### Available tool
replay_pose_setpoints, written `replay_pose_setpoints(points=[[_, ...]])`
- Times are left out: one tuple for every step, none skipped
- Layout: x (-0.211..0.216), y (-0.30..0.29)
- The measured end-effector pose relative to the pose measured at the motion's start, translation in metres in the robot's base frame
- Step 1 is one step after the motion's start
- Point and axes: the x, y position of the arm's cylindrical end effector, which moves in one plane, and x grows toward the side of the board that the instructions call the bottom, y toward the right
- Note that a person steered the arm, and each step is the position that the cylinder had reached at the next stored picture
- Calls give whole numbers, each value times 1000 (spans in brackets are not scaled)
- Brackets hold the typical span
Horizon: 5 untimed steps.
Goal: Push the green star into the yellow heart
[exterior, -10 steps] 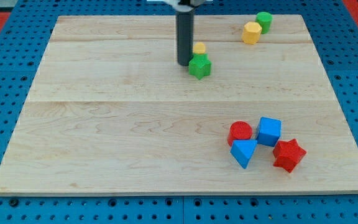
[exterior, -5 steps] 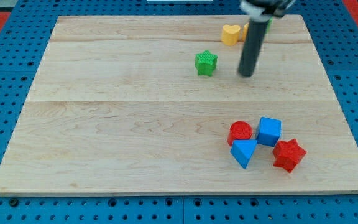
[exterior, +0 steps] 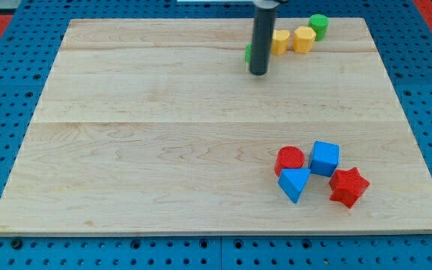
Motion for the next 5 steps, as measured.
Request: replay_pose_setpoints(points=[[-14,-35],[-32,17],[-42,48],[-1,48],[12,48]])
